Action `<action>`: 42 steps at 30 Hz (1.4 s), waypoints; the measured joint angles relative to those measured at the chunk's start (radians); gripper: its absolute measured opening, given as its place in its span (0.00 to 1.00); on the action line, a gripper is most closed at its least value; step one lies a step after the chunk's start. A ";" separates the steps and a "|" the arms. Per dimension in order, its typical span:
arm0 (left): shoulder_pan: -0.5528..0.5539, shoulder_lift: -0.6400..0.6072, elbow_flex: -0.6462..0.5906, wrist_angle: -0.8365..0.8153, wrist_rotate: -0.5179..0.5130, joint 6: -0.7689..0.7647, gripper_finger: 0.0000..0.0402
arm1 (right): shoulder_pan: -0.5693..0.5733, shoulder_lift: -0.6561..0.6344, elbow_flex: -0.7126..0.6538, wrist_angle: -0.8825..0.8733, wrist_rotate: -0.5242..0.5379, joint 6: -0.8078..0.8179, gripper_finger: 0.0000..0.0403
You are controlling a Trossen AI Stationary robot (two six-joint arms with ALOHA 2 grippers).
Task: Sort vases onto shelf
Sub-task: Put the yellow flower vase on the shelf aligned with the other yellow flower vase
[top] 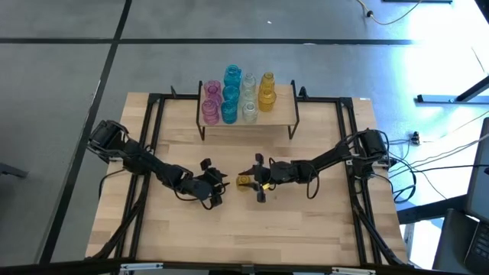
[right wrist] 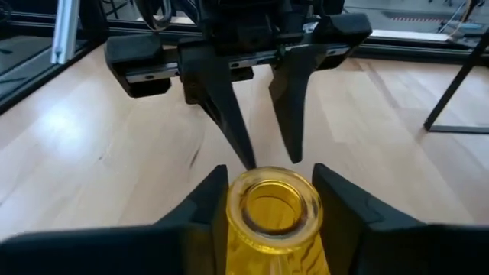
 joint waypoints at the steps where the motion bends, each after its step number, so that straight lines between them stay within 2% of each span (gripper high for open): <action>1: 0.000 0.000 0.000 0.000 0.000 0.000 0.35 | 0.000 0.000 0.000 -0.001 0.006 -0.008 0.29; 7: 0.000 0.000 0.000 0.000 0.000 0.000 0.35 | 0.000 -0.055 -0.001 -0.091 0.009 -0.050 0.29; 15: 0.000 0.000 0.000 -0.005 0.000 0.000 0.35 | 0.000 -0.289 -0.002 -0.317 0.018 -0.080 0.31; 22: 0.000 0.000 0.000 -0.004 0.000 0.000 0.35 | -0.010 -0.524 -0.002 -0.459 0.234 -0.212 0.32; 25: 0.000 0.000 0.000 -0.004 0.000 -0.001 0.35 | -0.040 -0.609 -0.002 -0.471 0.282 -0.257 0.32; 33: 0.000 0.000 0.000 0.000 -0.003 0.000 0.35 | -0.206 -0.674 -0.002 -0.477 0.268 -0.270 0.33; 42: 0.000 0.000 0.000 0.000 -0.003 0.000 0.35 | -0.376 -0.648 -0.001 -0.476 0.121 -0.223 0.33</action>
